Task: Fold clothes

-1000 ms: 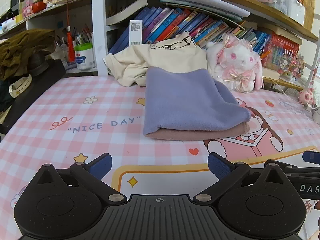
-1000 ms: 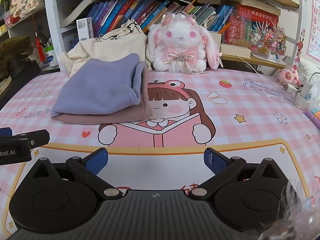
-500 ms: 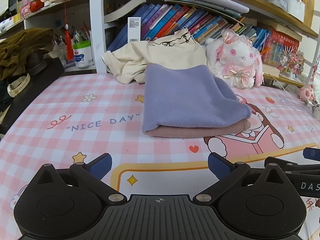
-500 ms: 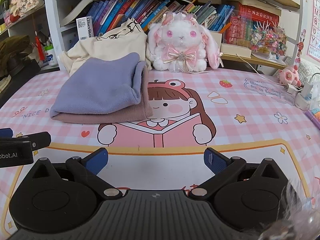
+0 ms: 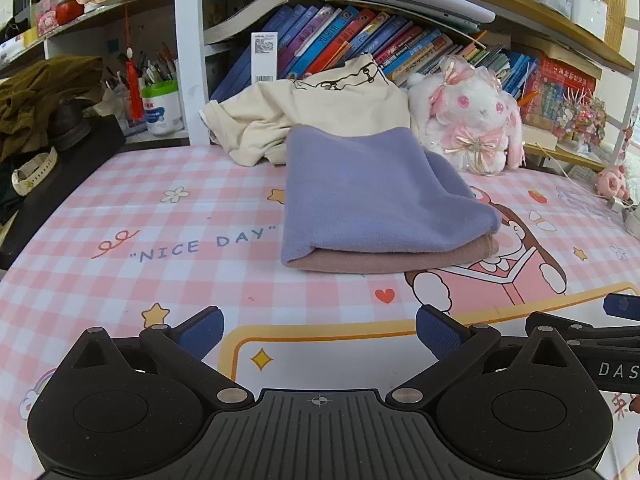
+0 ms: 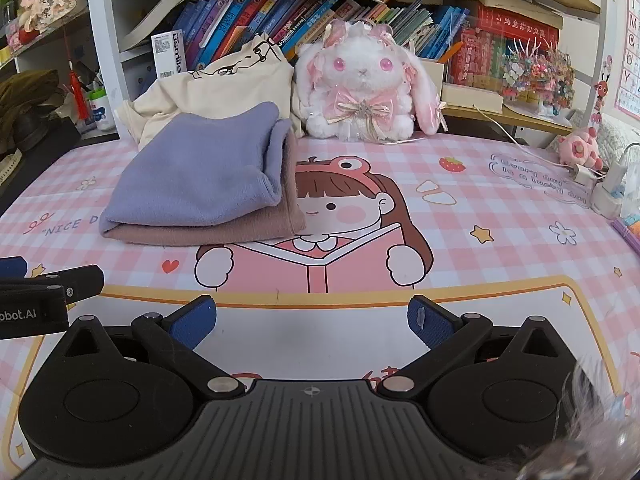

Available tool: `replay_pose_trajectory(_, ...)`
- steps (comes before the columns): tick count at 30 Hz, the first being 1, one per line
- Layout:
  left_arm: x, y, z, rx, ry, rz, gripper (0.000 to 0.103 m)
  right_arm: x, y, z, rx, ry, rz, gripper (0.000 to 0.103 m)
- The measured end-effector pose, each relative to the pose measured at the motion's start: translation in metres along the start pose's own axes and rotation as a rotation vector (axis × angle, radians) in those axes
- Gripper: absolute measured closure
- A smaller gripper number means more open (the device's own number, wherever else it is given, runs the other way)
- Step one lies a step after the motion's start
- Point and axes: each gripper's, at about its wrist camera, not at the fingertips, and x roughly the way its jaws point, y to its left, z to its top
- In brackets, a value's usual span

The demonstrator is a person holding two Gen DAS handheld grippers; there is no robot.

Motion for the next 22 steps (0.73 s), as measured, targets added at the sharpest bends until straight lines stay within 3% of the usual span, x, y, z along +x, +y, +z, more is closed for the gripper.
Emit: replay_pose_trajectory(22,0.0017,0.0004,-0.0010,0.000,0.019,0.001,0.000,0.0032,-0.0007,-0.0011,0.008,0.023,0.006,0.000)
